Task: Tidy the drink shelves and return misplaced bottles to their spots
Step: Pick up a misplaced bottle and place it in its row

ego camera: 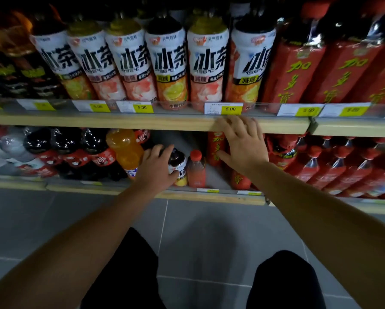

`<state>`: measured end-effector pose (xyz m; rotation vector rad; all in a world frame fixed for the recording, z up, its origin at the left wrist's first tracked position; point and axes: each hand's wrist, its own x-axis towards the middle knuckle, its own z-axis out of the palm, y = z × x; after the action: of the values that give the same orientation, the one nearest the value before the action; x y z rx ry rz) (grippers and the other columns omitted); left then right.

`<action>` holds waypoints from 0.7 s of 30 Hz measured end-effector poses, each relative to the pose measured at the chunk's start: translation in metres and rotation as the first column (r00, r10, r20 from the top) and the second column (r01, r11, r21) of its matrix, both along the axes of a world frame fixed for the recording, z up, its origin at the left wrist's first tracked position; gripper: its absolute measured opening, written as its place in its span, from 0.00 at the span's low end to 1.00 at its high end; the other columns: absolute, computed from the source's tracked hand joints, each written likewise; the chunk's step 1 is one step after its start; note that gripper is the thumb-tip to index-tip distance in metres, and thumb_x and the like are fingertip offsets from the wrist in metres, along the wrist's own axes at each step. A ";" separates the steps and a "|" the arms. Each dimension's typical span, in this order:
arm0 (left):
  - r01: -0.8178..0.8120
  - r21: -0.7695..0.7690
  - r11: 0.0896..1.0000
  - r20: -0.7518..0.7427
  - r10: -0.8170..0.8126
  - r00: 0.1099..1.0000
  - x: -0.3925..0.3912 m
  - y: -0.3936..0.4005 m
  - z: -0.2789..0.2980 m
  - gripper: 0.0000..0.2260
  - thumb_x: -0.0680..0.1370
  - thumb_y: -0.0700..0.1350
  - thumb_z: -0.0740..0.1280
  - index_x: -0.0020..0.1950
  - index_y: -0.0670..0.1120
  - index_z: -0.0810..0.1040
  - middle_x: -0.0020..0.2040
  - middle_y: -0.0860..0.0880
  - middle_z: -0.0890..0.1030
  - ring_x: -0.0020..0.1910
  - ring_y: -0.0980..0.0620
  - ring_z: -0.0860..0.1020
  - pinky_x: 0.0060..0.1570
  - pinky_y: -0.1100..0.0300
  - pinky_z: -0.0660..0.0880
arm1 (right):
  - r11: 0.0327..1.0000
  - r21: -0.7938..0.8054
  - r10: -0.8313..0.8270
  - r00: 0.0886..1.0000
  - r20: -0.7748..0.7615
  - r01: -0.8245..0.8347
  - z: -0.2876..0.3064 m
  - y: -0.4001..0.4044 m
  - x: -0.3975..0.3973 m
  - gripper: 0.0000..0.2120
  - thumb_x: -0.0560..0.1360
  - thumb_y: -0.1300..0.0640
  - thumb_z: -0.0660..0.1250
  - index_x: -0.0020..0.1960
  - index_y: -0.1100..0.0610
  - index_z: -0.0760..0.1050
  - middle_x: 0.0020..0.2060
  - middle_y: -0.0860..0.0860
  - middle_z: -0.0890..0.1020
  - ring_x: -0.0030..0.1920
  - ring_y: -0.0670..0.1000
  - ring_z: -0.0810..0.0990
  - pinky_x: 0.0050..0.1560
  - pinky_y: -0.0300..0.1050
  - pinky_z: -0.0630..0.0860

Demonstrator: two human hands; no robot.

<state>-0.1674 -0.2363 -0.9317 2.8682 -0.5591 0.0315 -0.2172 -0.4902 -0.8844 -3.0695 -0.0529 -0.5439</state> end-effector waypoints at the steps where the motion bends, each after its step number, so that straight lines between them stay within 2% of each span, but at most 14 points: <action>1: 0.005 -0.005 1.000 -0.029 -0.005 1.000 0.002 -0.002 -0.008 0.38 0.74 0.55 0.71 0.80 0.50 0.58 0.74 0.45 0.64 0.70 0.39 0.65 0.66 0.46 0.68 | 1.000 0.004 -0.005 1.000 0.029 0.005 -0.005 0.000 0.001 0.40 0.69 0.45 0.72 0.77 0.49 0.59 0.72 0.54 0.66 0.72 0.61 0.59 0.77 0.58 0.47; 6: -0.036 -0.074 0.997 -0.146 0.025 0.989 0.021 -0.014 -0.050 0.39 0.74 0.54 0.73 0.80 0.51 0.56 0.76 0.45 0.60 0.71 0.38 0.66 0.67 0.43 0.70 | 0.999 -0.009 -0.036 0.992 0.124 0.038 -0.029 0.001 0.012 0.42 0.68 0.43 0.72 0.78 0.49 0.59 0.72 0.55 0.64 0.72 0.61 0.56 0.75 0.56 0.37; 12: -0.150 -0.264 0.953 -0.179 0.105 0.978 0.051 -0.026 -0.078 0.44 0.72 0.48 0.77 0.81 0.52 0.54 0.76 0.42 0.60 0.72 0.39 0.67 0.67 0.45 0.71 | 0.997 -0.029 -0.063 0.964 0.259 0.073 -0.049 0.000 0.024 0.41 0.66 0.42 0.70 0.77 0.49 0.61 0.70 0.55 0.63 0.71 0.61 0.58 0.76 0.63 0.45; 15: -0.281 -0.375 0.884 -0.272 0.184 0.944 0.053 -0.021 -0.101 0.50 0.68 0.48 0.80 0.81 0.50 0.51 0.77 0.42 0.63 0.73 0.40 0.66 0.69 0.45 0.69 | 0.996 -0.026 -0.075 0.944 0.320 0.088 -0.055 0.001 0.029 0.40 0.67 0.40 0.67 0.76 0.49 0.61 0.69 0.54 0.61 0.70 0.61 0.58 0.76 0.60 0.42; 18: -0.316 -0.416 0.853 -0.329 0.183 0.927 0.054 -0.017 -0.125 0.51 0.65 0.53 0.81 0.80 0.51 0.53 0.75 0.44 0.65 0.74 0.41 0.65 0.71 0.42 0.67 | 0.993 -0.014 -0.104 0.931 0.350 0.117 -0.058 0.004 0.033 0.39 0.67 0.40 0.66 0.75 0.49 0.62 0.68 0.53 0.60 0.70 0.61 0.58 0.76 0.58 0.37; 20: -0.326 -0.424 0.845 -0.335 0.188 0.923 0.056 -0.021 -0.130 0.48 0.66 0.51 0.81 0.79 0.48 0.57 0.74 0.43 0.66 0.72 0.43 0.66 0.71 0.52 0.64 | 0.992 0.002 -0.120 0.924 0.362 0.128 -0.059 0.006 0.034 0.39 0.66 0.40 0.67 0.75 0.48 0.62 0.68 0.53 0.60 0.70 0.60 0.58 0.75 0.57 0.36; 21: -0.334 -0.427 0.840 -0.341 0.192 0.920 0.057 -0.024 -0.131 0.47 0.67 0.50 0.80 0.79 0.46 0.58 0.74 0.43 0.65 0.72 0.44 0.65 0.67 0.57 0.62 | 0.991 0.008 -0.125 0.925 0.359 0.131 -0.059 0.007 0.035 0.40 0.66 0.40 0.67 0.75 0.48 0.61 0.68 0.53 0.60 0.71 0.60 0.57 0.75 0.57 0.36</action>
<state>-0.1101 -0.2606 -1.0629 2.3761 -0.0682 -0.1749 -0.1826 -0.4830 -0.9432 -2.9575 0.1390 -1.1119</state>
